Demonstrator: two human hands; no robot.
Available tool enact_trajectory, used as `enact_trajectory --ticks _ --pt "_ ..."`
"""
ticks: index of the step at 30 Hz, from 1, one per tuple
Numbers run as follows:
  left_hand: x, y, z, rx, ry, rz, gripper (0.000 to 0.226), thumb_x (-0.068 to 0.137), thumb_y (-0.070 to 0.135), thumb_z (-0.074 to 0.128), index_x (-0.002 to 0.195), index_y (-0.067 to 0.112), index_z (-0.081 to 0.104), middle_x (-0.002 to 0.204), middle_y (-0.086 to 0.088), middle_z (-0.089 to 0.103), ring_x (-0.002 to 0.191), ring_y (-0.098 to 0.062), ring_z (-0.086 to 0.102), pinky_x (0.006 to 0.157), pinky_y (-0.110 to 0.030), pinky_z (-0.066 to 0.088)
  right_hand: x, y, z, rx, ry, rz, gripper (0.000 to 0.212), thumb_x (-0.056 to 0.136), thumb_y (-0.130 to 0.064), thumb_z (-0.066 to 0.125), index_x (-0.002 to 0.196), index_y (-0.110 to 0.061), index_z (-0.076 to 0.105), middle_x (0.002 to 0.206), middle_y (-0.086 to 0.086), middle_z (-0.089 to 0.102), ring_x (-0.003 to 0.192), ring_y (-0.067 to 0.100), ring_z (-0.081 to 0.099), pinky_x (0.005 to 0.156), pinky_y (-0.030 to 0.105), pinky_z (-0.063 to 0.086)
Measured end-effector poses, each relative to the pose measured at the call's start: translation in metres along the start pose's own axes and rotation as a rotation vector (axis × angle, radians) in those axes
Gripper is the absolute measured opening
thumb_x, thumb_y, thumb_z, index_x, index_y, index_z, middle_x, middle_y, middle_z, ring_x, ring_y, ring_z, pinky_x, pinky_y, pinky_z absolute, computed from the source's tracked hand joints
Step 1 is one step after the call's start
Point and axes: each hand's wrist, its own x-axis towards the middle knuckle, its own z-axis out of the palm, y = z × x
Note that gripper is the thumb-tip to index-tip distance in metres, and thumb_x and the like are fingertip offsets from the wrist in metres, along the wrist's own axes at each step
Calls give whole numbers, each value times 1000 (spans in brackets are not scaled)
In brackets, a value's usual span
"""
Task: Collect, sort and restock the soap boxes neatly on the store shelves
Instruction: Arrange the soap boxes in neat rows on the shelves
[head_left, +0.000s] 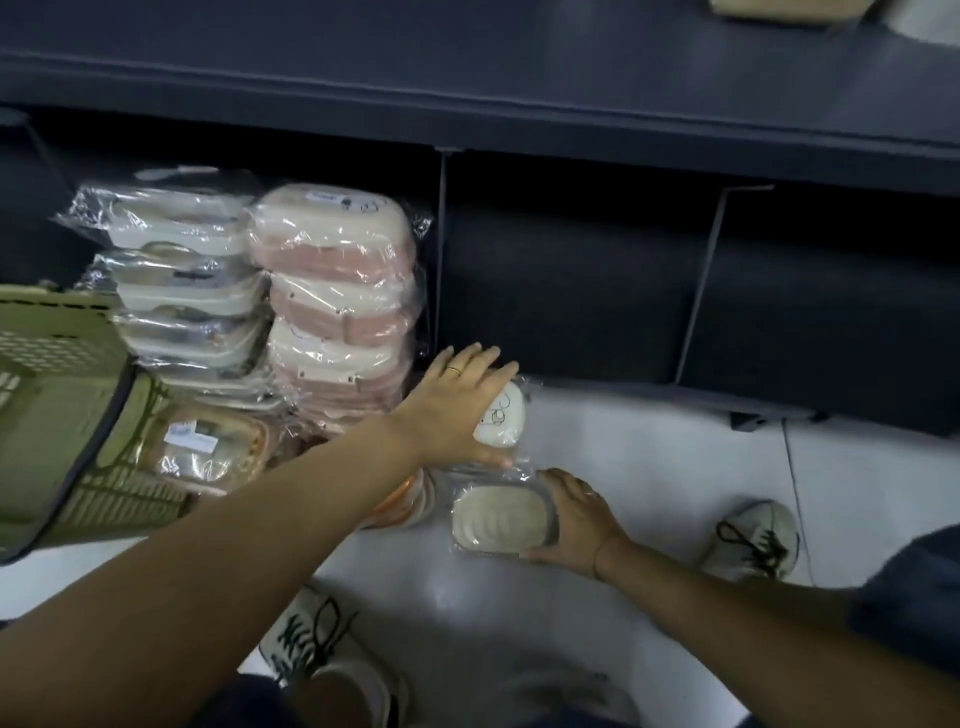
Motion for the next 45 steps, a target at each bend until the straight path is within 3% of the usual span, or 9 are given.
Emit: enact_trajectory --ticks 4,10,14,20,31,34,39,42,45 --pt "9 -2 13 -23 -81 -64 120 71 72 65 156 26 -6 164 -5 -3 150 -24 -5 119 -56 -3 18 -11 16 -112 -37 -1 124 65 -62 77 154 -18 4 160 0 8 148 19 8 120 34 5" --pt "17 -8 18 7 0 -125 131 62 75 71 156 21 -3 163 -3 6 146 -25 10 116 -49 14 35 -10 35 -153 -45 35 127 60 -61 80 154 -15 7 159 4 9 146 23 9 119 35 5" --pt "17 -9 20 -69 20 -165 129 57 71 78 155 20 10 154 -1 20 142 -24 17 116 -45 13 41 -4 44 -139 -48 22 123 59 -57 82 153 -18 12 154 8 13 141 29 17 116 33 12" --pt "11 -4 16 -65 44 -156 127 55 73 77 153 21 15 150 1 26 137 -23 25 112 -46 24 46 1 38 -175 -98 13 107 60 -52 82 147 -19 27 141 9 25 127 30 34 106 34 30" --pt "-10 46 -54 -167 261 -57 127 53 77 73 153 22 17 149 5 27 137 -18 24 112 -40 22 -18 22 -144 -450 -283 -54 111 57 -49 85 147 -28 22 131 -2 32 124 23 36 106 30 35" --pt "-18 61 -92 -157 330 29 126 53 76 74 153 25 17 149 8 26 137 -15 23 110 -36 21 -60 11 -209 -489 -283 -70 113 59 -48 86 148 -27 19 125 -9 30 119 14 37 100 22 36" --pt "-30 68 -178 -150 551 152 124 50 75 76 151 30 20 147 13 28 134 -8 22 107 -27 17 -150 -20 -326 -315 -47 -131 109 56 -42 89 137 -46 15 128 -26 32 117 -6 39 97 6 35" --pt "-26 63 -231 -169 663 164 121 52 71 76 151 30 21 145 15 29 133 -7 23 110 -32 18 -184 -39 -393 -241 274 -201 104 45 -59 84 127 -56 21 126 -39 30 113 -22 36 85 -4 32" --pt "-4 50 -266 -109 719 112 119 54 69 76 151 28 22 148 11 31 137 -13 24 112 -36 18 -169 -39 -447 -211 624 -250 108 52 -64 83 142 -37 30 135 -25 36 115 -12 40 94 -1 26"
